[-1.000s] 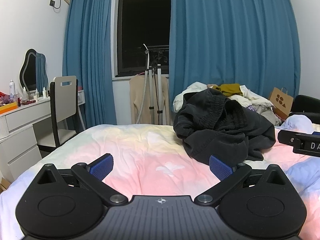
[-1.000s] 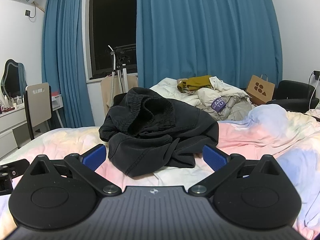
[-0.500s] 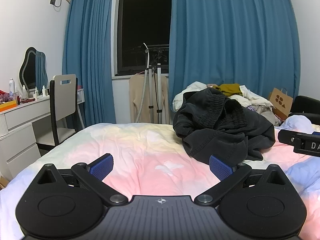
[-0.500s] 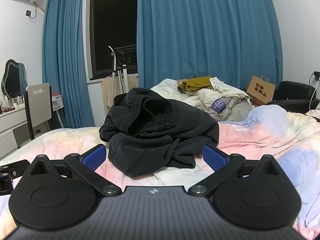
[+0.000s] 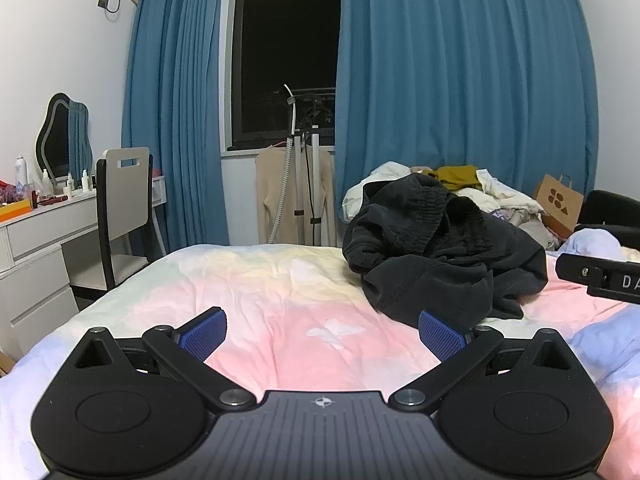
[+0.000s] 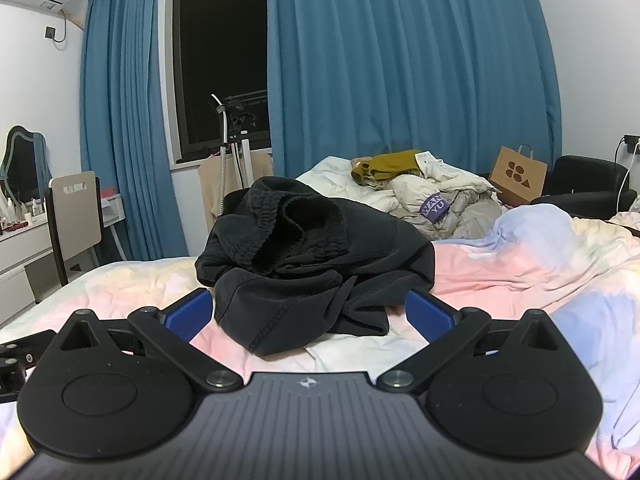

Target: Fold clothes

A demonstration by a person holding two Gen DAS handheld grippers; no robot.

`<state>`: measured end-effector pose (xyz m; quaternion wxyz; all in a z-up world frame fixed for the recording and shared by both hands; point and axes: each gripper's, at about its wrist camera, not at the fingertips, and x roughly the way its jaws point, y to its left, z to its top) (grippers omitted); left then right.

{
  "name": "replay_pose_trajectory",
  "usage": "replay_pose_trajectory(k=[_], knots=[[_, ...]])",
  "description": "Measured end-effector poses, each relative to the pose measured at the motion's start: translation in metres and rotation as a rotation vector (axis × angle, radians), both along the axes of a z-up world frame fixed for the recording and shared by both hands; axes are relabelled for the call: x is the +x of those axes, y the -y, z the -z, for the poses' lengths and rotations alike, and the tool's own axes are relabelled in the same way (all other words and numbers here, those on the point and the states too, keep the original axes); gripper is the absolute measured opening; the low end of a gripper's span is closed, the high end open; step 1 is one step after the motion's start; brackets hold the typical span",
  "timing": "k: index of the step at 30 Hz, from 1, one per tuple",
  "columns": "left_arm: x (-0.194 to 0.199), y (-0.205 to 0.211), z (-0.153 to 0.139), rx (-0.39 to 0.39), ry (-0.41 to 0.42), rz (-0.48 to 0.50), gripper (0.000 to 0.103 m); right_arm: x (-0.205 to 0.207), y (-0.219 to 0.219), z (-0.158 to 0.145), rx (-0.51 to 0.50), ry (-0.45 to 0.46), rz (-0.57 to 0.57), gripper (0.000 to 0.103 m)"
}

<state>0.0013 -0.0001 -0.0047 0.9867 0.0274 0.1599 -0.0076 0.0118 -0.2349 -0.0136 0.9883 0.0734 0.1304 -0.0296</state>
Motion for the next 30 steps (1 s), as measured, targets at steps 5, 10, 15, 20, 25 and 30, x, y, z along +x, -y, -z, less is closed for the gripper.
replay_pose_trajectory(k=[5,10,15,20,25,30], knots=[[0.0,-0.001,0.0,-0.008,-0.008,0.004,0.103,0.001,-0.002,0.001,-0.01,-0.004,0.002,0.103],[0.002,-0.001,0.001,-0.018,-0.009,0.024,0.103,0.003,-0.001,0.002,-0.025,-0.005,0.044,0.103],[0.015,0.007,0.003,-0.032,-0.012,0.068,0.102,0.006,0.008,0.001,-0.008,-0.007,0.103,0.103],[0.05,0.034,0.003,-0.01,-0.03,0.154,0.1,0.008,0.027,-0.001,0.045,-0.017,0.159,0.103],[0.113,0.073,0.012,0.032,-0.034,0.179,0.095,0.011,0.046,0.002,0.085,-0.031,0.189,0.103],[0.19,0.099,0.028,0.016,-0.052,0.145,0.09,0.02,0.065,0.01,0.132,-0.034,0.189,0.103]])
